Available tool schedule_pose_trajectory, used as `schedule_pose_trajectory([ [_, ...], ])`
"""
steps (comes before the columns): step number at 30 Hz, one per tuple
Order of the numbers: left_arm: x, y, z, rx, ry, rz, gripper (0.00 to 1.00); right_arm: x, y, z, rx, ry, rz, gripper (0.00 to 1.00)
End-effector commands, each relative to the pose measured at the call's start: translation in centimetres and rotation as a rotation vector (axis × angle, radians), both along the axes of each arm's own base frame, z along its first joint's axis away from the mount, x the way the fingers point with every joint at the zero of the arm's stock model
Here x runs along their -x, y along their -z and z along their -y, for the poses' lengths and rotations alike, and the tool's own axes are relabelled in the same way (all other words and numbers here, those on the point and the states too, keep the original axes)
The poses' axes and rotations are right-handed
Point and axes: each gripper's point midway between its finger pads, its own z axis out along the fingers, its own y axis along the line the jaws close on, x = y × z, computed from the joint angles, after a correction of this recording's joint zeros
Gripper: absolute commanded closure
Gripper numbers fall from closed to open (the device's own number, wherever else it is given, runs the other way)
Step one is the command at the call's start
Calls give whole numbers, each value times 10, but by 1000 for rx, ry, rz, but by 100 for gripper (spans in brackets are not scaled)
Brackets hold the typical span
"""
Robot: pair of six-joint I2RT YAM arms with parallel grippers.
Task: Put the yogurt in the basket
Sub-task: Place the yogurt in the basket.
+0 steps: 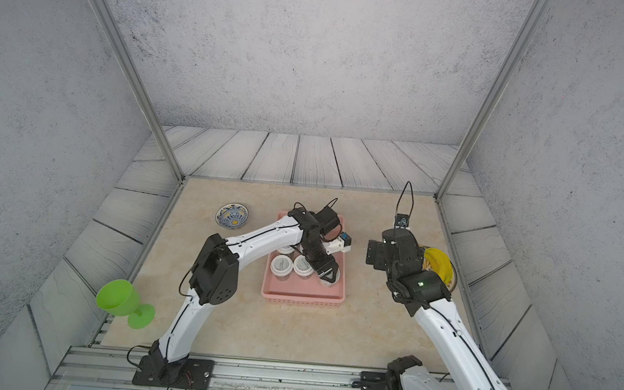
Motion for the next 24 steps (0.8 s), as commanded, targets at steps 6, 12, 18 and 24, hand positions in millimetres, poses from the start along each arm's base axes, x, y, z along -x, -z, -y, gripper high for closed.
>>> schedule_pose_trajectory([
  [6, 1, 14, 3, -16, 24, -9, 34, 1, 2, 2, 7, 4, -4, 0],
  [12, 1, 21, 3, -26, 25, -20, 32, 1, 3, 1, 5, 2, -5, 0],
  [18, 0, 26, 3, -34, 24, -19, 28, 0, 3, 1, 4, 2, -4, 0],
  [24, -1, 17, 5, -20, 21, -10, 22, 0, 3, 2, 5, 4, -3, 0],
])
